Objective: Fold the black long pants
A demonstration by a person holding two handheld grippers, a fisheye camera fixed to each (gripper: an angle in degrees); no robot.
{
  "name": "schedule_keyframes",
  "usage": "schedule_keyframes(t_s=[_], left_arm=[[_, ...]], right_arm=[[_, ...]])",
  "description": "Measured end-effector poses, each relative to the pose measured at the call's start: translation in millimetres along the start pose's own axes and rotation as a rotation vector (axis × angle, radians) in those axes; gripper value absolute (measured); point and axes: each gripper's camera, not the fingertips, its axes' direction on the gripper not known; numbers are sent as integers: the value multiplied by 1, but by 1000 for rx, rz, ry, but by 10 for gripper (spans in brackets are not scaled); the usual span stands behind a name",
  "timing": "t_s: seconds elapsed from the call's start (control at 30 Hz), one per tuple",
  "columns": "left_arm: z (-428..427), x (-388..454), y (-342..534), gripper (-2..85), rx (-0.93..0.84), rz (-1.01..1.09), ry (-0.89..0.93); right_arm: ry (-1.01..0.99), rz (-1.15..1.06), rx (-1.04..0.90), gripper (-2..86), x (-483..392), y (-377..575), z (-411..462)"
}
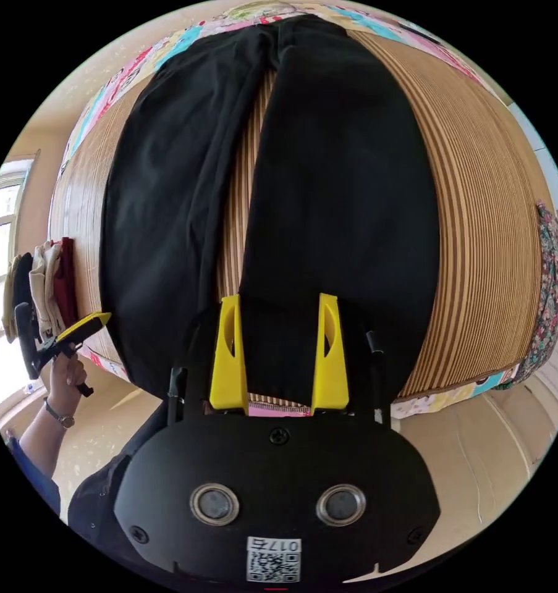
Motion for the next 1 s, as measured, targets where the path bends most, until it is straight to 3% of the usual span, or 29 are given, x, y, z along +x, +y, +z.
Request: schedule_keyframes(t_s=[0.1, 0.17, 0.27, 0.33, 0.4, 0.5, 0.73, 0.8, 0.9, 1.0], left_arm=[[-15, -26, 23, 8, 75, -126, -46], [-28, -39, 41, 21, 138, -209, -89], [-50, -39, 64, 49, 253, -273, -87], [-57, -28, 72, 55, 304, -253, -45], [-55, -11, 74, 58, 322, -219, -6], [-32, 30, 68, 59, 299, -131, 25], [65, 118, 43, 80, 148, 8, 193], [91, 140, 38, 91, 104, 24, 235], [138, 173, 28, 98, 29, 24, 303], [187, 202, 18, 102, -65, 24, 241]], right_arm=[[88, -68, -32, 109, 5, 1, -11], [22, -55, -91, 32, 21, -2, -27], [-471, 9, -9, 21, 90, 15, -77], [-996, -33, 248, 19, 169, 58, -125], [-1173, -75, 422, 19, 229, 98, -148], [-1091, -44, 496, 20, 321, 149, -152], [-734, 272, 260, 18, 465, 183, -110], [-711, 342, 242, 22, 490, 186, -110], [-589, 267, 169, 61, 501, 183, -118], [-517, 253, 137, 119, 511, 183, -121]])
